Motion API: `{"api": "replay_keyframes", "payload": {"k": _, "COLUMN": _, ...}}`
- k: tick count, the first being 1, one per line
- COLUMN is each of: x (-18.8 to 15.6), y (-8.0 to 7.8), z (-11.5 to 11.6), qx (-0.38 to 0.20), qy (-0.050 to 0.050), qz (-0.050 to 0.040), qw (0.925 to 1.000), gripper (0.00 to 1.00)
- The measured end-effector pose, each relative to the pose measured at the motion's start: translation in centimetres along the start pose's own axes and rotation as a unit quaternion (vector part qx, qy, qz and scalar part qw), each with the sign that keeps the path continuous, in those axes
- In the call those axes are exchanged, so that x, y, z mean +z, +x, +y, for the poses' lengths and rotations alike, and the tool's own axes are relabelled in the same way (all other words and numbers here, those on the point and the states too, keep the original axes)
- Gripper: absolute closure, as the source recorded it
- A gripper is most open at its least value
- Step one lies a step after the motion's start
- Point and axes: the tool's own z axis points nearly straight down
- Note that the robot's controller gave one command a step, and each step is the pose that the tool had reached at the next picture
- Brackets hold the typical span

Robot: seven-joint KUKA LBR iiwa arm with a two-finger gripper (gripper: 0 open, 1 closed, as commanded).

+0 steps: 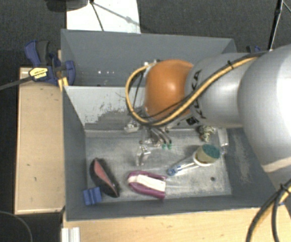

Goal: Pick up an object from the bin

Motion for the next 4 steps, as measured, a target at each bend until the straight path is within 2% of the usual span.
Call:
{"api": "replay_keyframes", "payload": {"k": 1, "x": -3.0, "y": 1.5, "z": -5.8, "qx": 0.057, "qy": 0.003, "qz": 0.0014, "qw": 0.9983, "gripper": 0.00}}
{"api": "replay_keyframes", "payload": {"k": 2, "x": -3.6, "y": 9.0, "z": -22.7, "qx": 0.009, "qy": 0.003, "qz": 0.0033, "qw": 1.0000, "gripper": 0.00}}
{"api": "replay_keyframes", "payload": {"k": 3, "x": -0.1, "y": 9.7, "z": -17.9, "qx": 0.011, "qy": 0.003, "qz": -0.0023, "qw": 0.9999, "gripper": 0.00}}
{"api": "replay_keyframes", "payload": {"k": 4, "x": -0.2, "y": 9.5, "z": -14.3, "qx": -0.140, "qy": 0.004, "qz": -0.0030, "qw": 0.9901, "gripper": 0.00}}
